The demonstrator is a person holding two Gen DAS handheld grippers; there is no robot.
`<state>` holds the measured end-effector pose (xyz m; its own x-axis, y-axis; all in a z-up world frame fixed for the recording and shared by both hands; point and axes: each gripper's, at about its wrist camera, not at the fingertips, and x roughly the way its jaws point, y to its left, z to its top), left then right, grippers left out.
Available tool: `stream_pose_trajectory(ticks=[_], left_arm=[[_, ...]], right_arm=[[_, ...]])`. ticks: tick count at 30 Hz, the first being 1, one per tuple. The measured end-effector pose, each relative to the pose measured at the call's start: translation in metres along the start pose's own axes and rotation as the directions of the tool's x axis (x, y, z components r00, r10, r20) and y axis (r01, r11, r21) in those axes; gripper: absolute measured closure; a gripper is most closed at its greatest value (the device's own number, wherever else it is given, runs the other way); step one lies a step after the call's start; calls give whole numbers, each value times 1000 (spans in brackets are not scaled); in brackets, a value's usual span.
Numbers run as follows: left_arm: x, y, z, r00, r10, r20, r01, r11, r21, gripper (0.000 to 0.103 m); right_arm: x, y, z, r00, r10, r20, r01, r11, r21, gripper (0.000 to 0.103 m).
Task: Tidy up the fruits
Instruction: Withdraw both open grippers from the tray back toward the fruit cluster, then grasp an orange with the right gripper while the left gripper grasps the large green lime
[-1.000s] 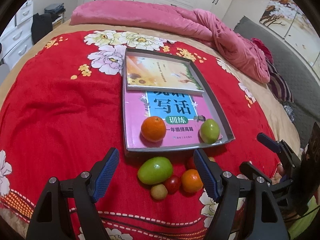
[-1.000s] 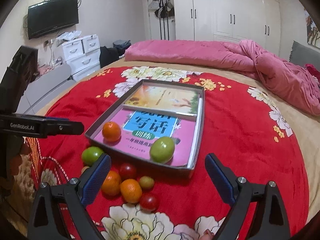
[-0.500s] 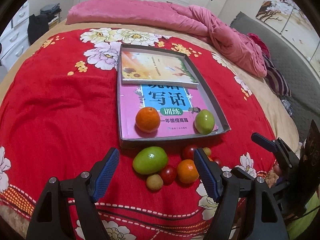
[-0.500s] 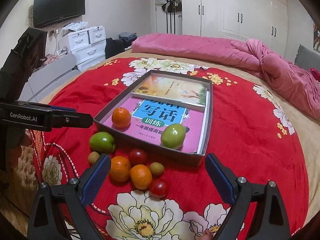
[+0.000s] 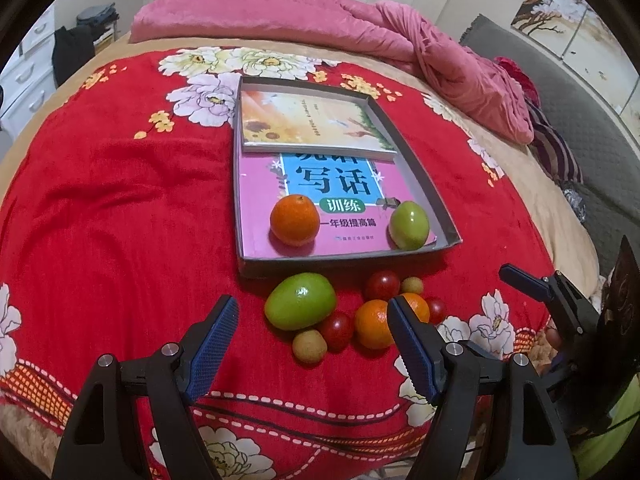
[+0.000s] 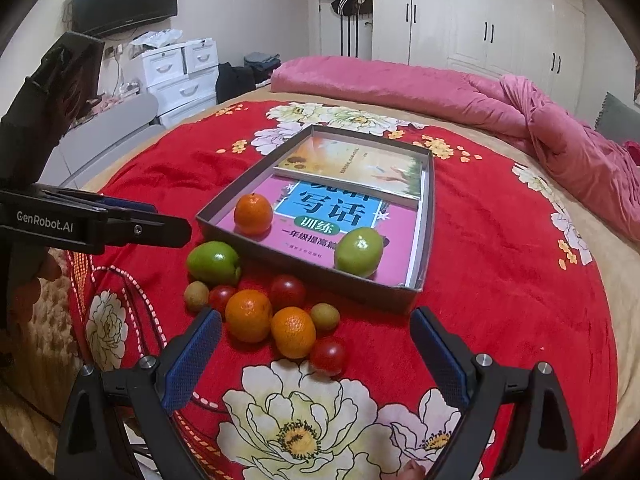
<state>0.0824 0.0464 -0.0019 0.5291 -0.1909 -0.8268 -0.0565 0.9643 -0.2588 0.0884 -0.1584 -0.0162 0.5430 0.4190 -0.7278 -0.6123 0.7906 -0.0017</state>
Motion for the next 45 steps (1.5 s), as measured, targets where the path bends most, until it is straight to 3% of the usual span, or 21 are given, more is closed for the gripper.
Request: stream_pose_trajectory(ticks=[30,45], left_arm=[[22,6,-11,995,12,-96,-13,1000,-9,25],[41,12,-10,993,-11,-115,8,1000,-30,25]], right_arm=[[15,16,-12,996,-2,-87,-7,995,-95,9],[45,21,-14,992,-32,-123,11,985,-174,41]])
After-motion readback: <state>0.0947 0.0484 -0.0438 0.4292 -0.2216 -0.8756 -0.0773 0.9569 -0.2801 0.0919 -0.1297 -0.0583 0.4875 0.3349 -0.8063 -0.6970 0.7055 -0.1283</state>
